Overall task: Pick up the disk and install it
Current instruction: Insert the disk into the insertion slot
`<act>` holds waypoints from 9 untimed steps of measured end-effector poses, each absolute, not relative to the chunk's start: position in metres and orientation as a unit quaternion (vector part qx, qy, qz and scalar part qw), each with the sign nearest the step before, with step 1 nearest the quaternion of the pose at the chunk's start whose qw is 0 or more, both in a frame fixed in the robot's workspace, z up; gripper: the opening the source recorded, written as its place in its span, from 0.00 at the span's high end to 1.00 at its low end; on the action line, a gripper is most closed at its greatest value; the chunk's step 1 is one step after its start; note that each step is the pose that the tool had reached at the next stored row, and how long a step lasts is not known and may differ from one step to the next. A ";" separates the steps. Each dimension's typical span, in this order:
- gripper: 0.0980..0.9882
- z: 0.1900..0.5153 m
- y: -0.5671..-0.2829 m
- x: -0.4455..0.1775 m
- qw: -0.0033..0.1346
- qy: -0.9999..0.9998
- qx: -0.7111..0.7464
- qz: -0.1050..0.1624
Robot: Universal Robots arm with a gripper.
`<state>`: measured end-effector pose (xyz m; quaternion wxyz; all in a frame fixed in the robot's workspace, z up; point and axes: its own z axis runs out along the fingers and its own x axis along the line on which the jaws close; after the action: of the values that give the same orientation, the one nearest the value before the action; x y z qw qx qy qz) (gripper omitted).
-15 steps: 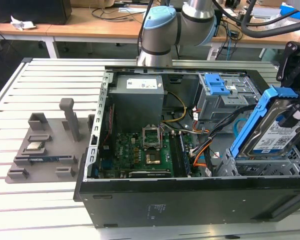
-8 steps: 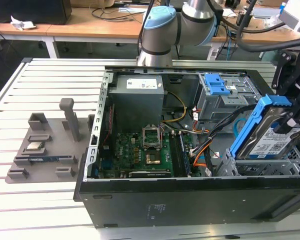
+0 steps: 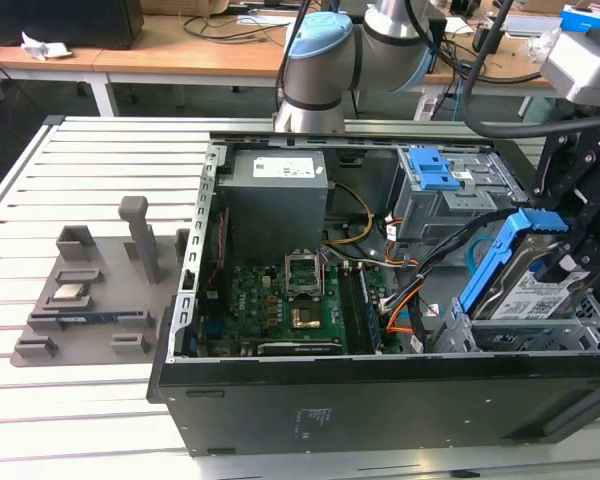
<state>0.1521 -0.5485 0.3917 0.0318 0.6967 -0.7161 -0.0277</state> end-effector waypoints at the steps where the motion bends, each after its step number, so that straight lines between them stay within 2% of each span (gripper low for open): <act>1: 0.70 0.390 -0.549 0.152 0.032 -0.716 0.697 -0.028; 9: 0.70 0.373 -0.549 0.152 0.032 -0.716 0.697 -0.028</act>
<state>0.1521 -0.5485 0.3735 0.0318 0.6967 -0.7161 -0.0277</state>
